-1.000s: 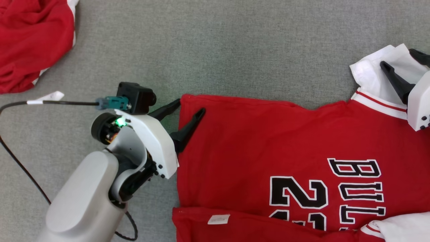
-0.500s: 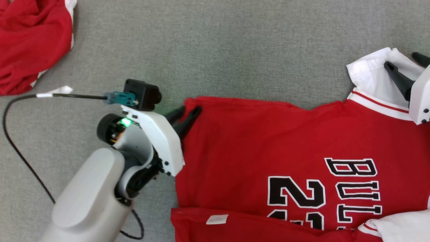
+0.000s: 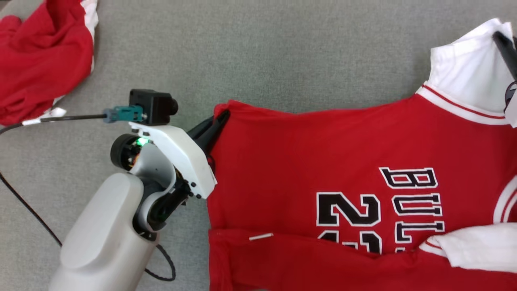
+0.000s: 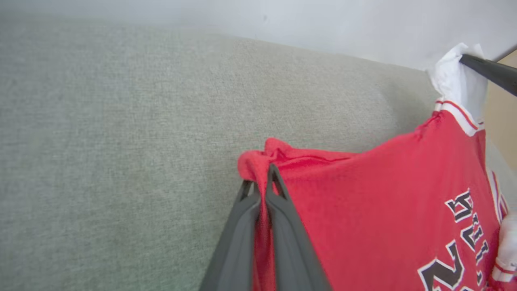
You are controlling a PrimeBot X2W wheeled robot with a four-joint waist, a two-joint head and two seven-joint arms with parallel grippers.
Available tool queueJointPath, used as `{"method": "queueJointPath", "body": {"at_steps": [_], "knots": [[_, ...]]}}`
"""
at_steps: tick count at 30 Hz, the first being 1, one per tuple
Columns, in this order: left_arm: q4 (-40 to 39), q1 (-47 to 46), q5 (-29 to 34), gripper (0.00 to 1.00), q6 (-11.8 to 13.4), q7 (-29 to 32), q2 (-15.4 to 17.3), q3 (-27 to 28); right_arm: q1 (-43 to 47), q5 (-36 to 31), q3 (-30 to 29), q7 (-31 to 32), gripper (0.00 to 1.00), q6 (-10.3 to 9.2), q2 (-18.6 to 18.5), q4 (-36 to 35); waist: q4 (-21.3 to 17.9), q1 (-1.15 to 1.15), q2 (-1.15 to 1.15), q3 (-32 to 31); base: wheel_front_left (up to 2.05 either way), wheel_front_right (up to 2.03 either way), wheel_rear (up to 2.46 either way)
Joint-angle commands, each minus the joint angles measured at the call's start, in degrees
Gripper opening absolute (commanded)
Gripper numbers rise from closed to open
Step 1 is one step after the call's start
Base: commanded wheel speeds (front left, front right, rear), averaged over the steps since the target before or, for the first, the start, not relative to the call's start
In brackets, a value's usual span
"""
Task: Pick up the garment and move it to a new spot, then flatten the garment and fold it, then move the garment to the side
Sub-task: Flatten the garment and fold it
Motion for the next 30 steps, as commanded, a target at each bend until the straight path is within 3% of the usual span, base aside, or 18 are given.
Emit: {"method": "queueJointPath", "body": {"at_steps": [1, 9, 20, 30], "knots": [[0.2, -0.1, -0.2, 0.00, 0.1, -0.5, 0.1, 0.3, -0.3, -0.1, -0.5, -1.0, 0.00, -0.03, -0.3, 0.4, -0.4, 0.00, 0.00, -1.1, 0.00, 0.00, 0.00], [0.5, 3.4, -1.0, 0.00, 0.4, -3.7, -0.6, 0.8, 5.3, 1.0, -0.4, -6.2, 0.00, -0.06, -1.8, -0.9, -2.4, 0.00, 0.00, -5.5, 0.00, 0.00, 0.00], [0.3, 14.9, -3.6, 0.00, 0.8, -9.2, -1.1, 1.4, 24.7, 4.9, -1.0, -14.5, 0.00, -0.06, -2.9, -8.2, -5.6, 0.00, 0.00, -12.0, 0.00, 0.00, 0.00], [-2.0, 21.8, -4.3, 0.00, 2.7, -11.7, -0.3, 2.9, 34.3, 4.7, -3.0, -16.4, 0.00, -0.06, -0.2, -12.5, -8.1, 0.00, 0.00, -13.3, 0.00, 0.00, 0.00]]}}
